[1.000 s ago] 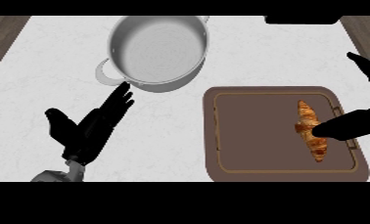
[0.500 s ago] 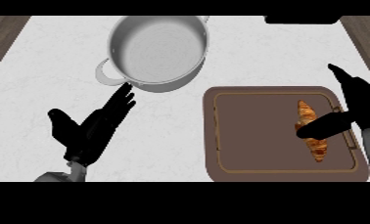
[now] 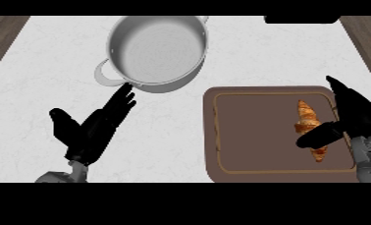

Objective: Pick the croissant from the tray and place it in the pot

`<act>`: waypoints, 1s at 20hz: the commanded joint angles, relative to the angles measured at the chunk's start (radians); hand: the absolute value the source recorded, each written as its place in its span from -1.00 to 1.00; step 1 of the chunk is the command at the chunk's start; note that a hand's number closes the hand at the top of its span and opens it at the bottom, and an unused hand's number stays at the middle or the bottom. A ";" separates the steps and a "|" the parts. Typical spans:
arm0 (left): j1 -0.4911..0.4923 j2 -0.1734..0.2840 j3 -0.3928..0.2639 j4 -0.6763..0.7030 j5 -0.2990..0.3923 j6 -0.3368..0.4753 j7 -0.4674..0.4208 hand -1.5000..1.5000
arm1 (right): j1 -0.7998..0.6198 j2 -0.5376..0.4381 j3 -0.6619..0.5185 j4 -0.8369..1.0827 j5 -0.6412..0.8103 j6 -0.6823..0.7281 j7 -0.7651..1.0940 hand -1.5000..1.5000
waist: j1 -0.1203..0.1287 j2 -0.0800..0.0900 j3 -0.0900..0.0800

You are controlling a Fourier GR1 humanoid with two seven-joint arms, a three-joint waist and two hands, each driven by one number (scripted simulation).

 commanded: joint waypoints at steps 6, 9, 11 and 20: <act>0.057 0.004 0.021 -0.077 -0.005 -0.017 0.045 0.00 | 0.035 0.049 -0.034 0.022 0.044 0.065 0.114 -1.00 | 0.002 -0.001 0.000; 0.014 -0.012 0.050 -0.005 -0.003 -0.047 0.013 0.00 | 0.062 0.095 -0.008 0.036 0.095 0.040 0.108 -1.00 | -0.003 0.000 0.000; 0.030 0.001 0.052 -0.076 -0.012 -0.033 0.063 0.00 | 0.008 0.132 -0.022 0.150 0.115 0.034 0.051 -1.00 | 0.007 0.001 0.001; -0.043 -0.062 0.097 0.037 -0.044 -0.050 0.047 0.00 | 0.072 0.149 -0.094 0.162 0.146 0.081 -0.023 -1.00 | -0.003 0.001 0.000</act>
